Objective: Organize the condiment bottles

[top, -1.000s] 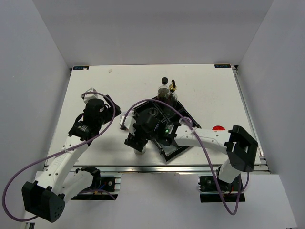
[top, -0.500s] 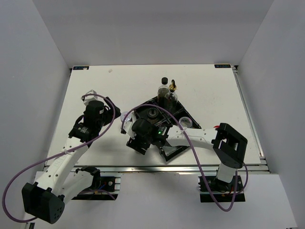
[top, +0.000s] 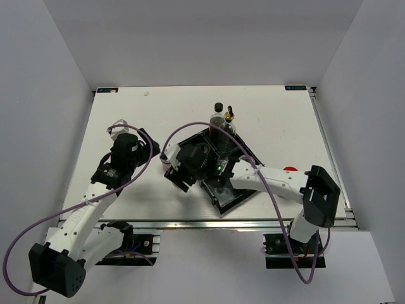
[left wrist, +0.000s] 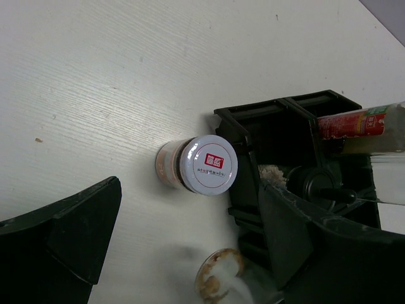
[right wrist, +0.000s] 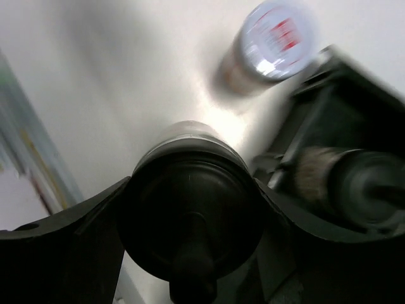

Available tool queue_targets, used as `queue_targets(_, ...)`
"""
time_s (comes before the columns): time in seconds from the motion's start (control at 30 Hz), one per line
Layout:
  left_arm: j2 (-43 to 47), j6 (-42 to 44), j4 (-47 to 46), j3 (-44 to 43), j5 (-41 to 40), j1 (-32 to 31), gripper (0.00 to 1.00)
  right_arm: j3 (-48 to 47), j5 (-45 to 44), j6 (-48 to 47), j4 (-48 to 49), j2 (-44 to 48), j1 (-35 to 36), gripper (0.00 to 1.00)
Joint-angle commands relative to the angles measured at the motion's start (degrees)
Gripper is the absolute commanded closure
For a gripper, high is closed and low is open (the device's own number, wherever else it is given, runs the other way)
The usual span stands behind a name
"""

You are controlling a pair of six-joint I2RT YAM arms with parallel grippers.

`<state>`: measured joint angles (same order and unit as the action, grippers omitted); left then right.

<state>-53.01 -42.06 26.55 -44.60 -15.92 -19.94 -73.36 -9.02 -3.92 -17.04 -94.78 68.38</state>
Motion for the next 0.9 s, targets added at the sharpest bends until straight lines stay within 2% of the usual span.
queue_targets(0.0, 2.04, -0.48, -1.67, -0.05, -1.74, 0.26, 0.02, -7.83, -6.62, 1.11, 2.28, 3.91, -2.46, 0.78)
queue_targets(0.17, 1.42, -0.56, -2.02, -0.66, -2.53, 0.34, 0.02, -14.87, -7.60, 0.94, 0.60, 0.84, -7.20, 0.78)
queue_targets(0.4, -0.07, -0.04, -2.20, -1.98, -2.80, 0.34, 0.02, -25.15, -0.40, -2.66, -3.87, -8.83, -15.63, 0.80)
queue_targets(0.53, -0.33, -0.04, -2.20, -2.07, -3.76, 0.34, 0.02, -31.73, 2.85, -4.95, -7.46, -13.58, -17.84, 0.80)
queue_targets(0.7, -0.95, -0.04, -2.02, -2.42, -4.29, 0.34, 0.02, -32.98, 3.13, -7.94, -9.85, -17.45, -18.72, 0.81)
queue_targets(0.87, -1.30, 0.05, -1.94, -2.42, -4.55, 0.34, 0.02, -33.43, 7.43, -12.06, -13.19, -19.65, -19.86, 0.82)
